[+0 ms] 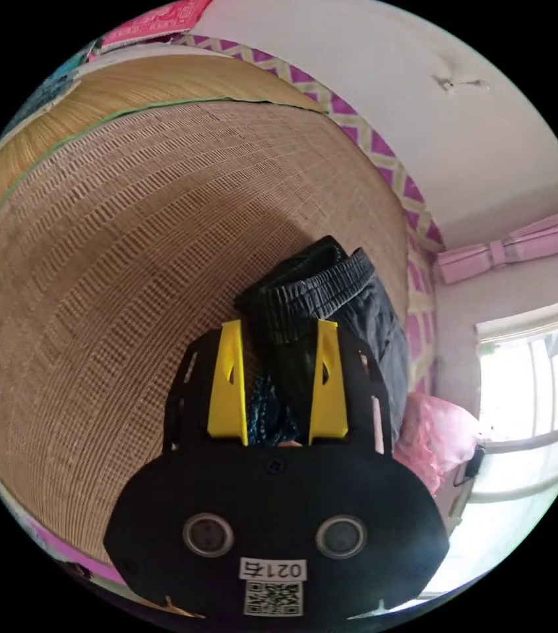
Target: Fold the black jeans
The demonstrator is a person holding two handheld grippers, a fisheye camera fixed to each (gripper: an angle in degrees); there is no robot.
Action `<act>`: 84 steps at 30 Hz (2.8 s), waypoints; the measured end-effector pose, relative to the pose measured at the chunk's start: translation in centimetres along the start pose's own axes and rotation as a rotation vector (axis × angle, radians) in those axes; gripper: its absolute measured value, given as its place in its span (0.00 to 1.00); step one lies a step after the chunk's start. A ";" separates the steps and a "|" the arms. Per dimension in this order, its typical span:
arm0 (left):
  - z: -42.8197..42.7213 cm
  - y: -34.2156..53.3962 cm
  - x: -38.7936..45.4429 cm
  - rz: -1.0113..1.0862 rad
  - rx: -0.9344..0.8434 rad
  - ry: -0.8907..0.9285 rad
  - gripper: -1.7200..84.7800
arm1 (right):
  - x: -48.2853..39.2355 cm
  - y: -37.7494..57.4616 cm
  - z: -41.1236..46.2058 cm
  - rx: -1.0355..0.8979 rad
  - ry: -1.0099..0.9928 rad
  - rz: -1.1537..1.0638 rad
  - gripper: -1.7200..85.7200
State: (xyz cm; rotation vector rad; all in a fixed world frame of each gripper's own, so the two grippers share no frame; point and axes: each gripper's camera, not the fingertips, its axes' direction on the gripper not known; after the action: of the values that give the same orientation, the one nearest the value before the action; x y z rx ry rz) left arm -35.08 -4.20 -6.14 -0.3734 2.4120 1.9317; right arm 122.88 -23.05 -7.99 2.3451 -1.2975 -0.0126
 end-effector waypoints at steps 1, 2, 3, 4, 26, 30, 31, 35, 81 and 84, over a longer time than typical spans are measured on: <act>-0.1 -0.1 -0.1 -0.001 0.000 0.000 0.01 | -0.1 -0.1 0.1 -0.004 0.045 0.003 0.15; -0.3 -0.3 -0.3 -0.002 0.001 0.000 0.01 | -0.2 -0.2 0.4 -0.011 0.097 0.005 0.13; -0.5 -0.5 -0.6 -0.002 0.002 -0.001 0.01 | 0.2 -0.2 0.5 -0.015 0.117 0.006 0.11; -0.6 -0.6 -0.7 -0.003 0.002 -0.001 0.01 | 0.6 -0.1 0.3 -0.011 0.114 0.022 0.10; -4.0 -5.1 -3.9 0.011 -0.001 -0.026 0.01 | 3.3 2.4 -37.5 0.493 -0.417 0.147 0.08; -5.0 -5.5 -1.8 0.030 -0.032 0.033 0.01 | -16.7 -0.9 -36.8 0.434 -0.434 -0.127 0.09; -5.5 -5.5 -1.5 0.031 -0.033 0.043 0.01 | -18.6 -1.0 -36.4 0.431 -0.460 -0.151 0.09; -9.3 -4.5 -0.4 0.048 0.000 0.034 0.01 | -23.8 0.8 -37.8 0.453 -0.328 -0.198 0.10; 28.5 -0.2 18.2 0.613 -0.439 -0.484 0.14 | 32.6 55.3 7.5 0.396 -0.856 1.310 0.09; 30.9 1.6 19.0 0.698 -0.472 -0.551 0.14 | 31.7 59.8 8.5 0.436 -0.819 1.294 0.09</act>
State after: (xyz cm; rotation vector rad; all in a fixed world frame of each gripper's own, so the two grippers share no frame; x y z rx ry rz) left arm -57.71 22.73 -14.95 0.9991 1.8263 2.3996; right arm 90.70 -78.85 14.52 1.2983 -3.2325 -0.3249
